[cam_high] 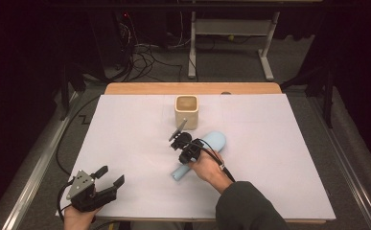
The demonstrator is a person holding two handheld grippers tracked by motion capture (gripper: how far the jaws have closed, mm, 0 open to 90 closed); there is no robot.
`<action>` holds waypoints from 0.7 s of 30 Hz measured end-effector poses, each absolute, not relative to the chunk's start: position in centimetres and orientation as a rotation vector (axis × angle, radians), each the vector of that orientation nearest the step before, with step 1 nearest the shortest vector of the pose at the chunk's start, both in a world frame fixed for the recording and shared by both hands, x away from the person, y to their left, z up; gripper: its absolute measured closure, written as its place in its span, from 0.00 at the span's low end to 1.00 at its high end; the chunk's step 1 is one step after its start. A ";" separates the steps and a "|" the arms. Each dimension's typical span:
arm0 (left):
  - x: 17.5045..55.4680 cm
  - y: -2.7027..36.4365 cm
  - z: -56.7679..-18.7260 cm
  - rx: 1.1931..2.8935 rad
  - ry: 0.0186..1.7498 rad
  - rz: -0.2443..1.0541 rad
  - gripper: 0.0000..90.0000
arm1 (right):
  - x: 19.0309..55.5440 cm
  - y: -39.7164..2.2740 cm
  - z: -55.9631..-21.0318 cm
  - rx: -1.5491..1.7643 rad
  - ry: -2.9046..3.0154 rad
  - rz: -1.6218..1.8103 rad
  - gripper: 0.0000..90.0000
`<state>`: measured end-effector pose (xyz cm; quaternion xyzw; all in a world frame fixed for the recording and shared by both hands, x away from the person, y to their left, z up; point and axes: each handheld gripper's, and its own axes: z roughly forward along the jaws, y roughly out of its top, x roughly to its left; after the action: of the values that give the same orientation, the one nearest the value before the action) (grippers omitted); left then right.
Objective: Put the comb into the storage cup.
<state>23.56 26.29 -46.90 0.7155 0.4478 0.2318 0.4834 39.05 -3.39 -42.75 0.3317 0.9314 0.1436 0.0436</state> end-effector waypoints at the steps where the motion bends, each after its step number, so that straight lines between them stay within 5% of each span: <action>1: 23.6 26.3 -46.9 1.743 1.091 0.564 0.32 | 39.0 -3.5 -42.7 1.016 2.852 0.438 1.00; 21: 23.6 26.2 -47.0 1.747 1.088 0.556 0.32 | 37.1 -6.1 -42.5 0.966 2.866 0.415 1.00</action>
<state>23.61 26.19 -46.96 0.7173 0.4466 0.2282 0.4837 37.07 -6.08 -42.49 0.3162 0.9379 0.1357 0.0445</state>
